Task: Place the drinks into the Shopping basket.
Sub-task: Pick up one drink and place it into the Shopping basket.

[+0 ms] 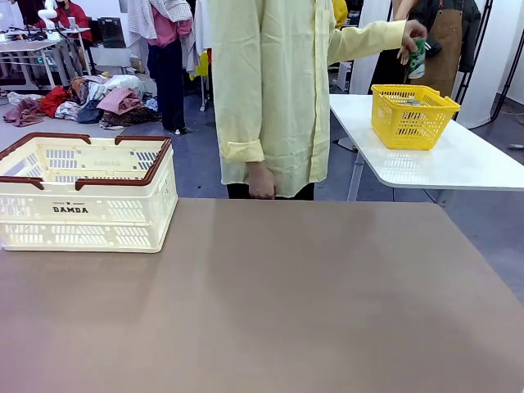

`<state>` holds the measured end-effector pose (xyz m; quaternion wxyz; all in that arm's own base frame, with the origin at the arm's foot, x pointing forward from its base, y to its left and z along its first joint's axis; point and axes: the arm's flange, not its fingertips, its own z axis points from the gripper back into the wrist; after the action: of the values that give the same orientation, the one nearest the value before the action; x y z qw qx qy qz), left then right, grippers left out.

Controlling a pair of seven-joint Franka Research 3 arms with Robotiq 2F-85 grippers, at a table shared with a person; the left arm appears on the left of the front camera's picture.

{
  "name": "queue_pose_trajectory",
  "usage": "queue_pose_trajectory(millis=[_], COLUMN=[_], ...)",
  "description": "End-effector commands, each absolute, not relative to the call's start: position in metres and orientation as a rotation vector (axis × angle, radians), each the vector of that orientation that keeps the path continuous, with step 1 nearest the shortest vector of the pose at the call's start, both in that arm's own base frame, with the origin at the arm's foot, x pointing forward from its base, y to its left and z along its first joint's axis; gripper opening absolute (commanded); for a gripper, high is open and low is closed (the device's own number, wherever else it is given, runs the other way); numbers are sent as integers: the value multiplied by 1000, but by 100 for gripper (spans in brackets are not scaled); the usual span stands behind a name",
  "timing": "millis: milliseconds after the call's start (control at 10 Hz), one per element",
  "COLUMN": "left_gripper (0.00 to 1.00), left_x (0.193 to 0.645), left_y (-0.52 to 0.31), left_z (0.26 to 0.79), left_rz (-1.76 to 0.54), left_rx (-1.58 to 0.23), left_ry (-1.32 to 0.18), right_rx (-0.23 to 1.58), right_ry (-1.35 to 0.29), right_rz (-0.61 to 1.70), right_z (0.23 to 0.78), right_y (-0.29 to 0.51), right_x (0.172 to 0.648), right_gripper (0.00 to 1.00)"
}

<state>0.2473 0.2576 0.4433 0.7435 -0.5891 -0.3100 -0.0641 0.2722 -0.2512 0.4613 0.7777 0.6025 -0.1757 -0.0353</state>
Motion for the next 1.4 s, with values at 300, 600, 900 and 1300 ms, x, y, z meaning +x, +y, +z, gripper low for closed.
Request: queue_pose_trajectory(millis=[300,600,900,1300], left_gripper=[100,100,100,100], left_x=[248,248,248,248], left_y=[259,259,259,259], left_z=[448,448,448,448], left_rz=[-127,-127,-127,-127], left_rx=[-1316,-1316,-1316,-1316], left_ry=[-684,-684,-684,-684], right_rx=[1297,1297,1297,1297], right_ry=[-380,-380,-380,-380], right_rz=[-58,-58,-58,-58], right_z=[461,461,461,461], right_y=[-252,-252,-252,-252], right_x=[270,270,270,270], right_gripper=[100,100,100,100])
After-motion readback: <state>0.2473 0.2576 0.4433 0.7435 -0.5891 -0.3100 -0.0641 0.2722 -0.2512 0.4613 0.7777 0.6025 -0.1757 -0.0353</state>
